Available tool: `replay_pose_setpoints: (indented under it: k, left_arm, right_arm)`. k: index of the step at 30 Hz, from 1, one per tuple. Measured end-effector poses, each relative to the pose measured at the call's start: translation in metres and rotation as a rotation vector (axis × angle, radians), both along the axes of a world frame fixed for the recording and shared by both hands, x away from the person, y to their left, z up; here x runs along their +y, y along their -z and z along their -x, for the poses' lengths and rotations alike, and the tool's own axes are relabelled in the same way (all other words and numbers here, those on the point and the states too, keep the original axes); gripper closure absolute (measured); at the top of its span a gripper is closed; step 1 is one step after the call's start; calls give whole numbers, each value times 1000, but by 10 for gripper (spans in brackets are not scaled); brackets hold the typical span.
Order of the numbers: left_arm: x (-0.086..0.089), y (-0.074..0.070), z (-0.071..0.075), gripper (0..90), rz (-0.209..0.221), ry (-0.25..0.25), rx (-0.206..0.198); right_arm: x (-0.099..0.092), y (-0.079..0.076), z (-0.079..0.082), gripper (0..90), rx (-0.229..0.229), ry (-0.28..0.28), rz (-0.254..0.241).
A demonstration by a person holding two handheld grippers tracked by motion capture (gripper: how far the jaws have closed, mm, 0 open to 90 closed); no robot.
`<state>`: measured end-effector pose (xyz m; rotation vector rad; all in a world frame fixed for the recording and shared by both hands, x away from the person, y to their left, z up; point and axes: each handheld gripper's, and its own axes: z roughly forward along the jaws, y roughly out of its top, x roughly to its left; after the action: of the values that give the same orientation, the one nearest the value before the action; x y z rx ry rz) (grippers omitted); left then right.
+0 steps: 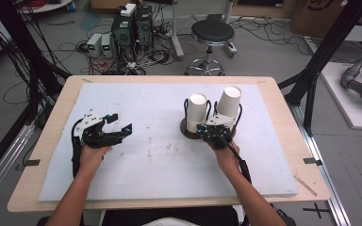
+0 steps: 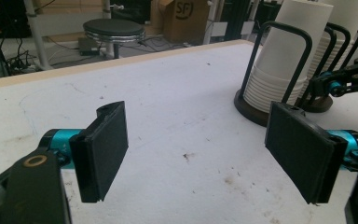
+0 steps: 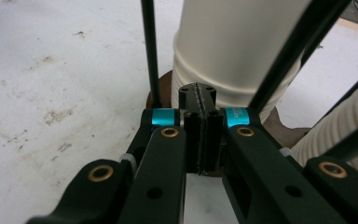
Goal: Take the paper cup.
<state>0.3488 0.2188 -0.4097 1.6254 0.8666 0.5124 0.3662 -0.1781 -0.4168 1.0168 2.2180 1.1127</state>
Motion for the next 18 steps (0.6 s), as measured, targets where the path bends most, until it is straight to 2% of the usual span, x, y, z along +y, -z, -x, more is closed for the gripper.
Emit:
replay_pose_setpoints:
  k: [3, 8, 18]
  left_arm:
    - [0, 0, 0, 213, -2, 0, 3]
    - [0, 0, 0, 212, -5, 4, 3]
    - [0, 0, 0, 213, -3, 3, 5]
  right_arm:
    - [7, 0, 2, 900, -24, 12, 30]
    - [14, 3, 4, 900, -40, 96, 46]
    - [19, 6, 3, 900, -31, 119, 65]
